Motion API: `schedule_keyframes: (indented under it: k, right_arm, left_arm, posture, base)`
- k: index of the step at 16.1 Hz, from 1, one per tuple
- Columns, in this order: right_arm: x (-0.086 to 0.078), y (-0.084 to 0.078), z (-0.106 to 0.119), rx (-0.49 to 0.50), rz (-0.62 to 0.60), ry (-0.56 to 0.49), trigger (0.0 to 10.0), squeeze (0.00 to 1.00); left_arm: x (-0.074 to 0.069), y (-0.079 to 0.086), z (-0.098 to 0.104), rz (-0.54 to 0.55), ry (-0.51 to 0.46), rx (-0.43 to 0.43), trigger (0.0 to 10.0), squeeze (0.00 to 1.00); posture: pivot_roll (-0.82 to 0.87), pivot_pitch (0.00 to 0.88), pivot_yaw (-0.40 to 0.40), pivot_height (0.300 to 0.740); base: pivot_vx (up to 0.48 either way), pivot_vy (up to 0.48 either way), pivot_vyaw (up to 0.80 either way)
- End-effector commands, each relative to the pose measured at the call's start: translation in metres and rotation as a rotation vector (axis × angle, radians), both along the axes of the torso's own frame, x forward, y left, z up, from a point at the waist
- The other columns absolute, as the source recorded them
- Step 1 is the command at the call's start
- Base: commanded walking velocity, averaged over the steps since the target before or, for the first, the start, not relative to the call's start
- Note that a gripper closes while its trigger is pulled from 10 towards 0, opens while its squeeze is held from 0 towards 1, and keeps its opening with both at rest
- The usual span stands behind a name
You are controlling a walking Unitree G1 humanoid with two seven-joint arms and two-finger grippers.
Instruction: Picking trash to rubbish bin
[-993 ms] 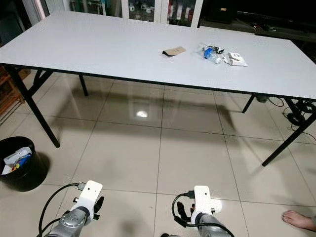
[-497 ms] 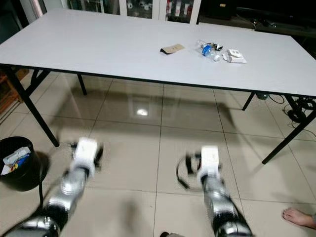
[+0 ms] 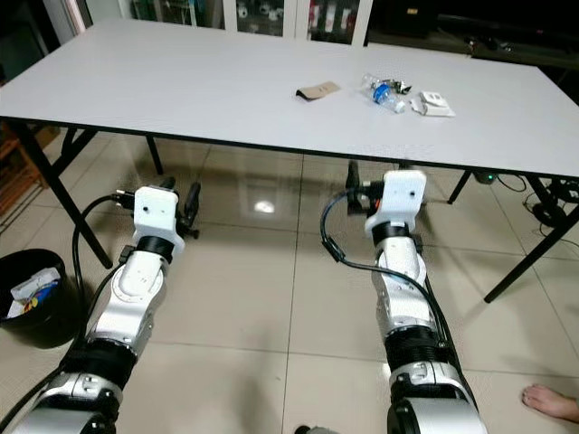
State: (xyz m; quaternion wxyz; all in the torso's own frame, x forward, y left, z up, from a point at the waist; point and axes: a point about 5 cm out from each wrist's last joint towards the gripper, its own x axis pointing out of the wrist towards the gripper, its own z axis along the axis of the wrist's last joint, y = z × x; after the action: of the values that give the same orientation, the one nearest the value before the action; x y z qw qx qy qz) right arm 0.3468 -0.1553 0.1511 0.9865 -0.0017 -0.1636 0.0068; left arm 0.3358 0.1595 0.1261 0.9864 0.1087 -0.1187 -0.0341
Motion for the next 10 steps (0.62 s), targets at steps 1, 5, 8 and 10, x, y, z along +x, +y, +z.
schedule_keyframes:
  k: [1, 5, 8, 10]
  right_arm:
    - [-0.002, 0.001, 0.012, -0.002, -0.006, -0.039, 10.0, 0.0]
    - [-0.007, 0.007, 0.013, 0.013, -0.013, -0.027, 10.0, 0.0]
    - [-0.009, 0.008, 0.009, 0.016, -0.019, -0.004, 10.0, 0.0]
    - [-0.012, 0.01, 0.007, 0.019, -0.014, 0.02, 10.0, 0.0]
  left_arm:
    - [-0.001, -0.011, 0.019, -0.033, -0.07, 0.0, 10.0, 0.0]
    - [0.001, -0.017, 0.023, -0.03, -0.047, -0.021, 10.0, 0.0]
    - [0.004, -0.02, 0.029, -0.03, -0.044, -0.032, 10.0, 0.0]
    - [0.004, -0.016, 0.031, -0.014, -0.043, -0.015, 10.0, 0.0]
  posture:
    - [-0.01, 0.0, -0.063, 0.74]
    - [-0.02, 0.0, -0.07, 0.74]
    - [-0.01, 0.0, -0.074, 0.74]
    - [-0.01, 0.0, -0.072, 0.74]
  base:
    - [0.0, 0.0, 0.0]
    - [0.0, 0.0, 0.0]
    - [0.155, 0.0, 0.0]
    - [0.467, 0.0, 0.0]
